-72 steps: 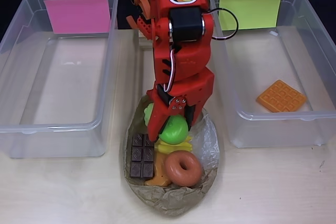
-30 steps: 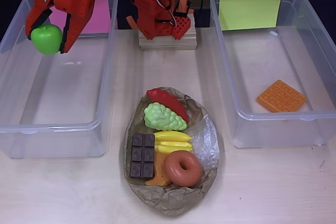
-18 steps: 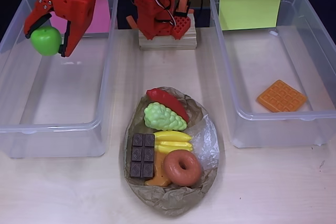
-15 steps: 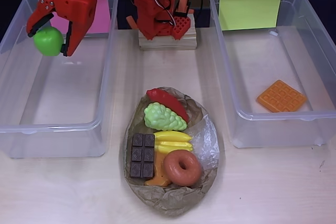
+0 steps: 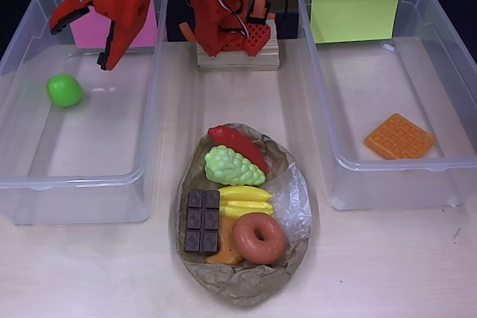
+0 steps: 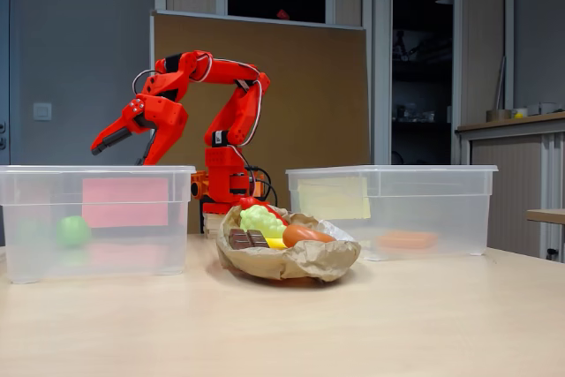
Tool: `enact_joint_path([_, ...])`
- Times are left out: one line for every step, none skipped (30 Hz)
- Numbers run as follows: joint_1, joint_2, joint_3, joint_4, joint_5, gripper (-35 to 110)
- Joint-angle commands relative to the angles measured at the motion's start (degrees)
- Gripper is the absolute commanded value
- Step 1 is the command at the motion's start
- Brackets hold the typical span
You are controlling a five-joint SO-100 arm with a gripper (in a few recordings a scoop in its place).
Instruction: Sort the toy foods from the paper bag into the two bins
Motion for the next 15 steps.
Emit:
enact_joint_path([-2.5,2.1,-3.6,0.9,0.4,45])
enact_joint_path([-3.9,1.9,-5.4,1.1,0.2,44])
enact_joint_path([-5.6,1.5,-7.4,1.6,0.2,44])
enact_joint_path([-7.6,1.1,-9.4,1.9,0.0,44])
enact_joint_path([-9.8,0.6,-11.6,2.3,-0.3,43])
enact_joint_path([-12.1,-0.2,-13.7,2.6,-0.6,43])
enact_joint_path([-14.7,-1.2,-15.8,3.0,-1.1,42])
enact_joint_path([-17.2,-2.1,-17.6,3.1,-1.8,40])
enact_joint_path([-20.0,-3.0,-18.9,2.9,-2.3,38])
enact_joint_path([-22.6,-4.1,-20.0,2.8,-2.4,37])
enact_joint_path([-25.3,-5.2,-20.9,2.8,-2.5,36])
enact_joint_path([-27.9,-6.5,-21.4,2.8,-2.2,34])
enact_joint_path([-30.2,-7.8,-21.6,2.7,-1.6,34])
enact_joint_path([-32.4,-9.3,-21.6,2.7,-0.8,34])
enact_joint_path([-34.3,-10.6,-21.4,2.7,0.1,34])
